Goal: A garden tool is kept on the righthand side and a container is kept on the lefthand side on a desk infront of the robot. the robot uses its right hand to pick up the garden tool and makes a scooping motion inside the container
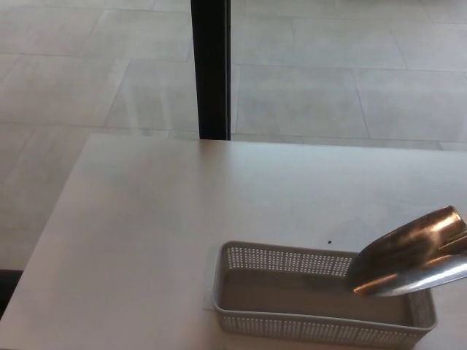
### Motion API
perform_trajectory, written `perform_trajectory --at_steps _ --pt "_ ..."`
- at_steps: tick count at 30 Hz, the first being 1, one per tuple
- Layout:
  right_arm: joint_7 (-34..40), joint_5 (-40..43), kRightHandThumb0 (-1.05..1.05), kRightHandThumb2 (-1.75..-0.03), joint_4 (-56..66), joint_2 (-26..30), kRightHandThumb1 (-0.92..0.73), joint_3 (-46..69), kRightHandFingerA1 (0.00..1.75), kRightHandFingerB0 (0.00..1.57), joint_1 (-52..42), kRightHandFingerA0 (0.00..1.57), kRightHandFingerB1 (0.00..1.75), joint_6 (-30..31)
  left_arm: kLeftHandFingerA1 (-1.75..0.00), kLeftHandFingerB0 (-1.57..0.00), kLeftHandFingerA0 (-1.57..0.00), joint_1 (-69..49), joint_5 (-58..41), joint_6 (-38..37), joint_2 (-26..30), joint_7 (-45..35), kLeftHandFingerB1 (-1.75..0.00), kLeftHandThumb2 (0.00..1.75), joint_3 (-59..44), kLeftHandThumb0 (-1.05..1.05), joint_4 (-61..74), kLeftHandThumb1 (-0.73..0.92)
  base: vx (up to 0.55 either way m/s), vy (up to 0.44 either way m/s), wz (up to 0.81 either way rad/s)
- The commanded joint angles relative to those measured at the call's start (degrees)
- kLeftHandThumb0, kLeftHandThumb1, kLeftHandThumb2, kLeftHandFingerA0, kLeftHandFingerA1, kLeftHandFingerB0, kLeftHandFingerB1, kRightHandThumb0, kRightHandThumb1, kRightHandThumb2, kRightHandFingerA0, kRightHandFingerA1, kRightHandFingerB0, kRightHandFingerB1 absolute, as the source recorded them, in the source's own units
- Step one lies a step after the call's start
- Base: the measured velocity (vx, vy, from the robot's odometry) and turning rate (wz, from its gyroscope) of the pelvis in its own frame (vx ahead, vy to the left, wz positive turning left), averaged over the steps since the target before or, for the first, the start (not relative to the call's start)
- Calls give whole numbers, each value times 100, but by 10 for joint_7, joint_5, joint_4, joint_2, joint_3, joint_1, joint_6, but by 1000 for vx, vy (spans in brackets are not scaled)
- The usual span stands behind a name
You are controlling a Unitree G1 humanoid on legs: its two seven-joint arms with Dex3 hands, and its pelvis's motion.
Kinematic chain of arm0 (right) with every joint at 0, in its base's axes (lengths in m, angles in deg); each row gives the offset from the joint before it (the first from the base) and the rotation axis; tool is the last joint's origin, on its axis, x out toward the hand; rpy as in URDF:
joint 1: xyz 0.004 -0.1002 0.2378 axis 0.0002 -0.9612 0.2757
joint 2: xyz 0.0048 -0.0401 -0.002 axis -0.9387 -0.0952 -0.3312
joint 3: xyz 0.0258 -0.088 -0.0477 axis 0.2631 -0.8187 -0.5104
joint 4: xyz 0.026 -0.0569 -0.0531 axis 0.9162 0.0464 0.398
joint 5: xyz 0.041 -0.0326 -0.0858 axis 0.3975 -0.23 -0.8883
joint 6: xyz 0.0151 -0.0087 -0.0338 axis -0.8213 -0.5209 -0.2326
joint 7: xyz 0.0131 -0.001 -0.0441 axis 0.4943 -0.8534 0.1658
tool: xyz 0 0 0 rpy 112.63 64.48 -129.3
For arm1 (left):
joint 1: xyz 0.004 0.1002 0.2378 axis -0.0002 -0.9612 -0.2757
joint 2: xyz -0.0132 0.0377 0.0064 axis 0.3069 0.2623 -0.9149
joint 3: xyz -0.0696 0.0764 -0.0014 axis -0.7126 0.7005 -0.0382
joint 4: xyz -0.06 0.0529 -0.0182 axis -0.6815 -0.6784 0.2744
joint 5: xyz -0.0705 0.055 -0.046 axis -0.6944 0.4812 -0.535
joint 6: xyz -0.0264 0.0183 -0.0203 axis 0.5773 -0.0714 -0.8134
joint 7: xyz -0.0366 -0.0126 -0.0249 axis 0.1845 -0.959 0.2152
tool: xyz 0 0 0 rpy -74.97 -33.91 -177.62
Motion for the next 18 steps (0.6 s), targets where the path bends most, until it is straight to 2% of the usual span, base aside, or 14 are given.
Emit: perform_trajectory --at_steps 1,3,4,8,9,10,11,13,14,17,18 --pt "-8 -53 -21 -72 15 21 -50 -8 169 81 11 84 136 28 -98 -83 -91 -2 -2 -4 12 -4 -94 125 -2 -13 -2 -13 0 0 0" --pt "-19 -69 -22 -81 14 17 -53 -15 175 73 18 82 156 54 -98 -82 -89 -6 2 -6 12 1 -93 120 1 -16 -4 -12 0 0 0" --pt "-78 -83 -30 -87 35 18 -59 -18 175 68 21 84 164 96 -100 -84 -91 -5 -1 -3 12 1 -95 125 -1 -12 -3 -14 0 0 0" --pt "-157 -87 -30 -90 68 18 -55 -17 175 68 24 87 163 135 -100 -81 -89 -6 1 -4 12 -4 -94 125 2 -11 -1 -14 0 0 0" --pt "-184 -77 -28 -90 71 16 -52 -16 175 69 26 88 159 141 -101 -80 -88 -7 -2 -7 12 -7 -95 127 -1 -10 0 -15 0 0 0" --pt "-206 -85 -29 -84 75 14 -48 -20 175 66 32 88 163 151 -100 -80 -85 -6 -9 -4 11 -11 -94 125 -7 -12 0 -16 0 0 0" --pt "-236 -87 -31 -80 85 13 -53 -21 175 63 33 86 165 164 -100 -82 -88 -6 -9 -3 11 -7 -95 125 -7 -8 0 -16 0 0 0" --pt "-272 -87 -31 -74 98 14 -55 -21 175 67 34 86 161 176 -99 -78 -82 -5 -5 0 11 -7 -93 123 -5 -9 -2 -13 0 0 0" --pt "-280 -88 -32 -75 100 12 -57 -22 175 71 36 86 154 179 -100 -79 -85 -5 -6 0 11 -7 -94 123 -6 -7 -2 -13 0 0 0" --pt "-290 -95 -35 -73 101 5 -56 -24 175 74 40 88 150 190 -99 -77 -85 -8 -8 -3 11 -12 -92 126 -7 -10 1 -13 0 0 0" --pt "-296 -100 -37 -74 102 2 -60 -27 174 77 41 91 136 194 -98 -78 -86 -8 -1 -4 12 -10 -92 124 0 -11 2 -12 0 0 0"
